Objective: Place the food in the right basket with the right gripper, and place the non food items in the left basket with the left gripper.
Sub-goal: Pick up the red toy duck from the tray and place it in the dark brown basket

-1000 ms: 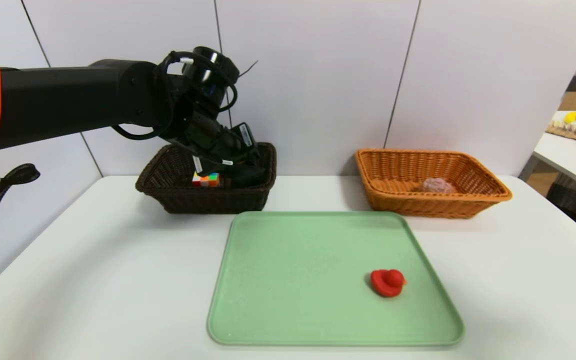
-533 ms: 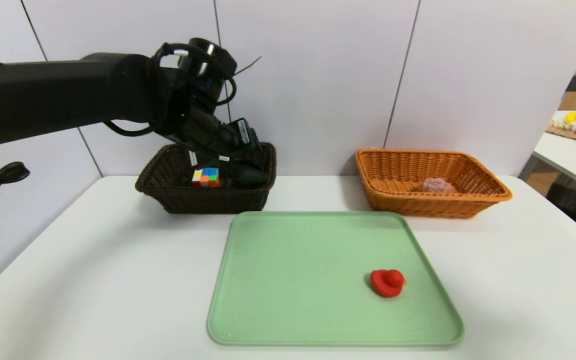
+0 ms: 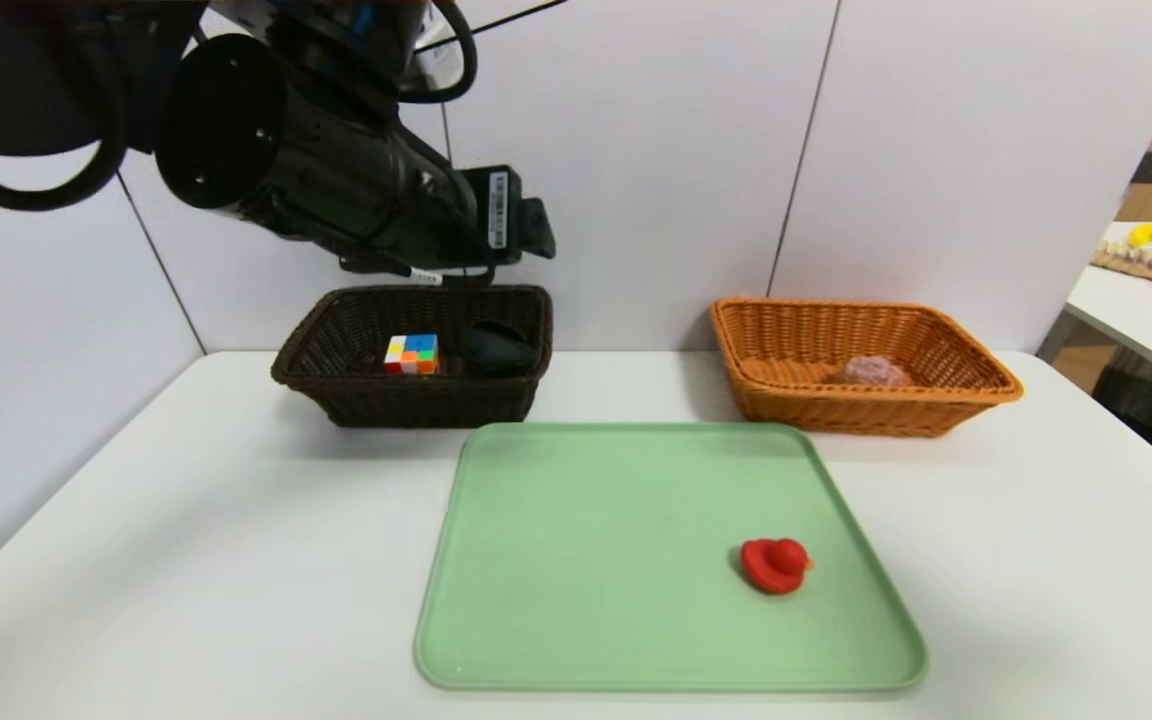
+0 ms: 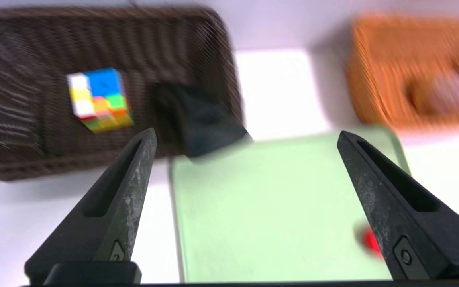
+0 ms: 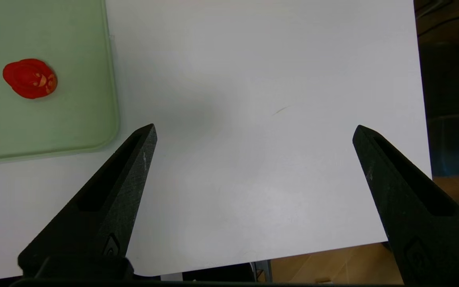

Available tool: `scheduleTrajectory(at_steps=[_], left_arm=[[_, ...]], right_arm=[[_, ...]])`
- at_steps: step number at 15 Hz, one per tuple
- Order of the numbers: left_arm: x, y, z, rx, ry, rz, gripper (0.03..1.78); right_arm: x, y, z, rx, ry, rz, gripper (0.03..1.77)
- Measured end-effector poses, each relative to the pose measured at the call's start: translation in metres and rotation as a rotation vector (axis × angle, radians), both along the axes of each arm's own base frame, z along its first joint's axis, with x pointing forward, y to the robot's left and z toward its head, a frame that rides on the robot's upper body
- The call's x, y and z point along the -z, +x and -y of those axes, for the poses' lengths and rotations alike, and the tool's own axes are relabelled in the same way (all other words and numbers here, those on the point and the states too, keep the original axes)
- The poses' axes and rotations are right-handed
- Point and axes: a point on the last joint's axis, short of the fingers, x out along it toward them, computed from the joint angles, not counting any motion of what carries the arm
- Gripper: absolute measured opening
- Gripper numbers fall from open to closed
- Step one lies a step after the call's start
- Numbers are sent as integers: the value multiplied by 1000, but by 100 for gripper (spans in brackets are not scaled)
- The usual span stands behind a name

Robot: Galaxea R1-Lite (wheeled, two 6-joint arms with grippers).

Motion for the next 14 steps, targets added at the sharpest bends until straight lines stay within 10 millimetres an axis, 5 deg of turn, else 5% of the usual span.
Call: scheduleTrajectory(at_steps=[5,9,14], left_arm=[[62,-24,5,303,166,-60,166],[122,-23,14,580,117,114,167],[145,-22,24,869,-42,271,168]], right_arm=[[-3,2,0,19,12,47,170],[-2,2,1,25,15,48,170],[4,-3,2,40,16,31,170]])
